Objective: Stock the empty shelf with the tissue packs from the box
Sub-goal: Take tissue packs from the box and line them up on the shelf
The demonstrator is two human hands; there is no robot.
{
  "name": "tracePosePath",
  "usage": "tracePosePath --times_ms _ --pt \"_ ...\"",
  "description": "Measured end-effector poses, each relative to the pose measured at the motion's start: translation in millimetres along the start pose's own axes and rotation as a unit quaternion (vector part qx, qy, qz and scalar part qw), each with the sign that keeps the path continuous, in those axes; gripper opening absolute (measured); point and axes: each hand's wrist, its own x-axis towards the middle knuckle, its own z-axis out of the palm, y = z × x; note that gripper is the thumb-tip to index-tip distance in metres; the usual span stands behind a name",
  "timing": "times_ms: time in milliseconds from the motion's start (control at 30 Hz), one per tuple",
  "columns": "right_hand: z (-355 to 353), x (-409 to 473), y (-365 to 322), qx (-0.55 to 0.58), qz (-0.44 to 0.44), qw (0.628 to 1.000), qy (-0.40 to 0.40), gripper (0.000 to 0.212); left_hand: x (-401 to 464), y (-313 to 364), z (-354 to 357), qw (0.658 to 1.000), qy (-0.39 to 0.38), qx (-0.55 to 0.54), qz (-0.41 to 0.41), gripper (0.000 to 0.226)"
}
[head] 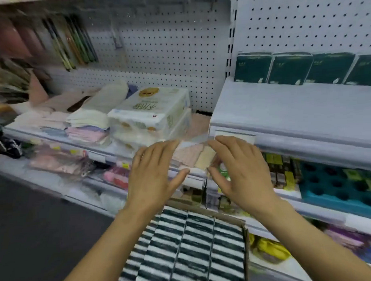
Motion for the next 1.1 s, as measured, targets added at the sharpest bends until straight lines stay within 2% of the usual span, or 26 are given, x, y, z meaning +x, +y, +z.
tracePosePath --times_ms 200,400,567,700,767,833,1100 --pt "54 -69 -63 0.047 -0.003 0.981 -0.188 0.059 -115 -43 0 0.983 -0.171 0.003 -0.067 0.071" --pt "105 -112 -89 0.099 0.003 0.929 -0.357 0.054 -215 -79 22 0.917 -0.317 -0.074 -0.229 0.078" --pt "154 -136 -108 0.105 -0.034 0.875 -0.471 0.046 -280 -98 46 0.846 -0.381 -0.112 -0.355 0.065" --pt "195 -149 -125 0.106 -0.059 0.857 -0.501 0.038 -313 -116 65 0.805 -0.404 -0.127 -0.416 0.041" --pt "213 -155 -135 0.103 -0.062 0.849 -0.515 0.036 -324 -127 74 0.793 -0.44 -0.106 -0.408 0.037" --pt "229 -162 -144 0.104 -0.058 0.844 -0.523 0.034 -332 -139 83 0.789 -0.481 -0.076 -0.376 0.045" --pt "274 -180 -151 0.045 -0.028 0.86 -0.508 0.018 -343 -157 125 0.809 -0.559 0.052 -0.175 0.058"
